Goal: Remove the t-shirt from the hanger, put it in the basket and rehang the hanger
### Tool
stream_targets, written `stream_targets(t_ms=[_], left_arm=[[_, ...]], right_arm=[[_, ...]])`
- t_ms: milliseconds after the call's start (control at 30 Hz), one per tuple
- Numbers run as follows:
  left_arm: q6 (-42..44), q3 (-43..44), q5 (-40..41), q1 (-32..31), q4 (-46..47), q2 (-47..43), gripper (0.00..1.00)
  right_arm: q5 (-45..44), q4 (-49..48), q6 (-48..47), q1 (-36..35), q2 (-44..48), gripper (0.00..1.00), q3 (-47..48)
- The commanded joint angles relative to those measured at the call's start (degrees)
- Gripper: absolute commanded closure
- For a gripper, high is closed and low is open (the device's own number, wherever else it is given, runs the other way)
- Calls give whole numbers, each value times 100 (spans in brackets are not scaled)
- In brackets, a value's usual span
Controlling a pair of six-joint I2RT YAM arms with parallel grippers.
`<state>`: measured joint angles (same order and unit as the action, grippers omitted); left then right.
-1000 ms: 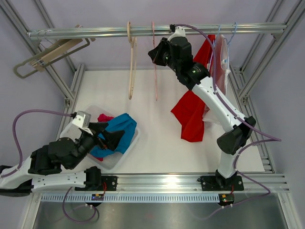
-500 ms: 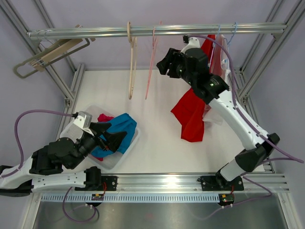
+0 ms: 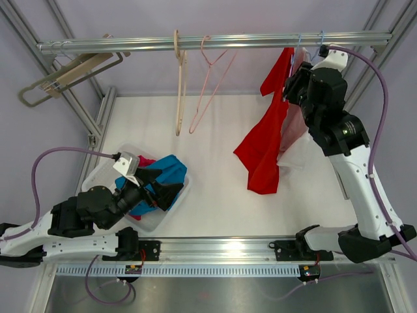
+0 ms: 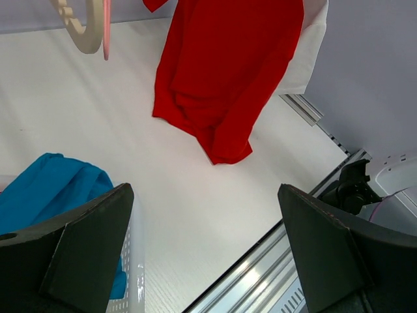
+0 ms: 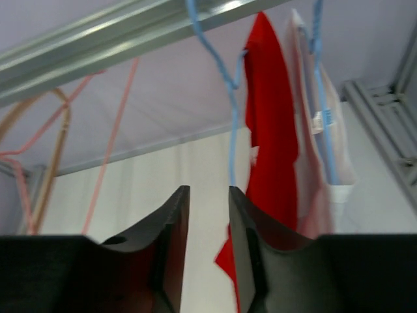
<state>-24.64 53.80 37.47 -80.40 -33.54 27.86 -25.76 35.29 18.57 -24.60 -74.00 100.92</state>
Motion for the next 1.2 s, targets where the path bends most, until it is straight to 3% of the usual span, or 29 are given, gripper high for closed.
stream_targets(t_ms=[0,133,300,433,800,967,1167], left_arm=[[74,-62,-223,-19,400,141,1],[100,-89,-354,-19,602,282,1],[30,-177,-460,-19,699,440,1],[-23,-317,-557,-19,866,484,1],[3,-379,-654,-19,1104,651,1],[3,-397,-671,-19,1130,686,1],[-5,-405,-654,-19,1139,695,1]], right_arm=[[-54,531,-222,385,-343,56,199],[422,585,-248,597,-668,54,331],[642,461,-275,676,-827,62,331],[616,400,-310,676,-888,63,340],[1319,-118,-240,676,-476,51,217],[1091,-83,-318,676,-721,49,244],[783,-23,-398,676,-958,56,375]])
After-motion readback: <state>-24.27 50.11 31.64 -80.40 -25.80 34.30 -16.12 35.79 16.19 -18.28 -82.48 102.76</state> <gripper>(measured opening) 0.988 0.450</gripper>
